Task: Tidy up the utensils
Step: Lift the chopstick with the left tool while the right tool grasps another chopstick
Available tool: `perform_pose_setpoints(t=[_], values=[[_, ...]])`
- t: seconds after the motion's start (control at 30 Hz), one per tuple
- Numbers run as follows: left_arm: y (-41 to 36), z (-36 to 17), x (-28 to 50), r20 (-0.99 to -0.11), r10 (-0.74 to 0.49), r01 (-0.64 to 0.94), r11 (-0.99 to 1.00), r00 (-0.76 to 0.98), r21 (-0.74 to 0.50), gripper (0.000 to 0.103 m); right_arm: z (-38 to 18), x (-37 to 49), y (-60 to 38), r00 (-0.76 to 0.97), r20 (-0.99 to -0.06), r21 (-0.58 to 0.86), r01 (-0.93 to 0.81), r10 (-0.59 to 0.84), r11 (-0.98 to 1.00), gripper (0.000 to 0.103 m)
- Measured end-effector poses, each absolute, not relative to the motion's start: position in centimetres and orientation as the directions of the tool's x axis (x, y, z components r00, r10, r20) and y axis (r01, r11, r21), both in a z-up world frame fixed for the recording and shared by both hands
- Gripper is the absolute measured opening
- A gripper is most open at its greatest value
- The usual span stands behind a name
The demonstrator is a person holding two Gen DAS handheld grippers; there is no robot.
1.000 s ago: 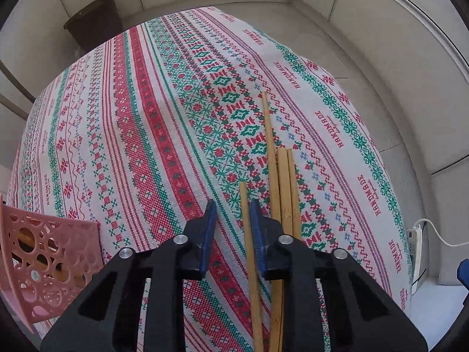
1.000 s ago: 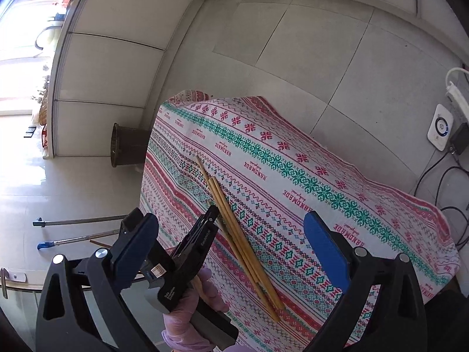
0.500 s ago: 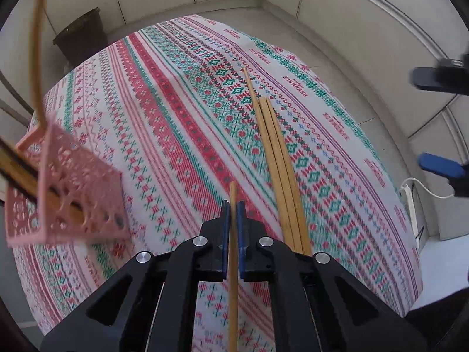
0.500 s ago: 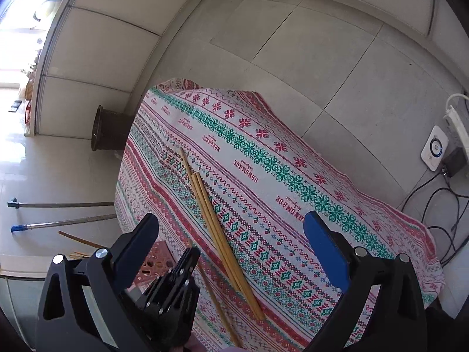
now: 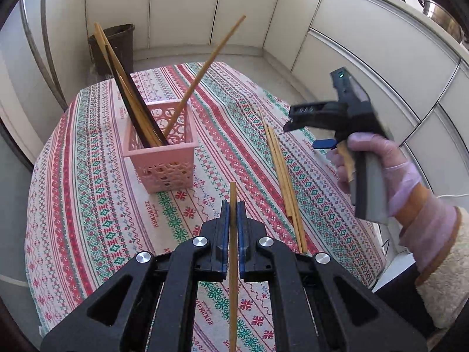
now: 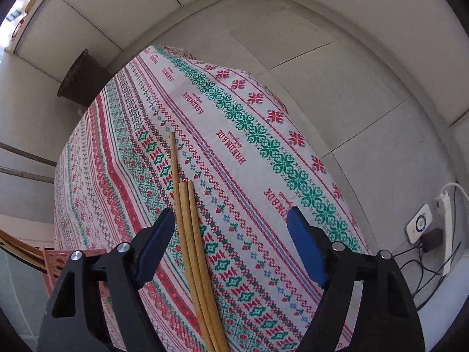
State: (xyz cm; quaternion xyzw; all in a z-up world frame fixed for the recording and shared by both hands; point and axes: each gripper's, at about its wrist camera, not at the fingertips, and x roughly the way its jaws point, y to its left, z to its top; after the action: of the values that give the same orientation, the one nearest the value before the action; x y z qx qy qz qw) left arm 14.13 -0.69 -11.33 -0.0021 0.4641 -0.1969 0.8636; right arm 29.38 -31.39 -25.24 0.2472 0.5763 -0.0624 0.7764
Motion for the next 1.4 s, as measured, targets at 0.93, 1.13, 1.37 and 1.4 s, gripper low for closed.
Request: perform_pose_setpoints(t=[0.93,1.13,1.37,1.4], values=[[0.9,-10.5,13.8,-0.801,-0.357,0.315,0.923,0.481,-0.222,0.005,-26.3,30.9,-29.1,0.32,-0.946,0.153,0.293,0.054,0.944,0.071],[0.8,-10.4,13.8,-0.8,-0.35,0.318,0.924,0.488,-0.211,0.005,-26.5,30.7,-27.4,0.327,-0.944,0.031,0.227,-0.046,0.973,0.07],[0.7,-9.4,13.1,-0.774,-0.36,0.339,0.919,0.521,-0.2,0.005,-25.7,29.9,-25.7,0.366,-0.93,0.083,0.178,0.012,0.98,0.006],[0.7,-9.2,13.0,-0.77,-0.362,0.342,0.918,0.525,-0.199,0.005,-25.7,29.7,-25.9,0.369,-0.928,0.129,0.182,0.054,0.975,0.005]])
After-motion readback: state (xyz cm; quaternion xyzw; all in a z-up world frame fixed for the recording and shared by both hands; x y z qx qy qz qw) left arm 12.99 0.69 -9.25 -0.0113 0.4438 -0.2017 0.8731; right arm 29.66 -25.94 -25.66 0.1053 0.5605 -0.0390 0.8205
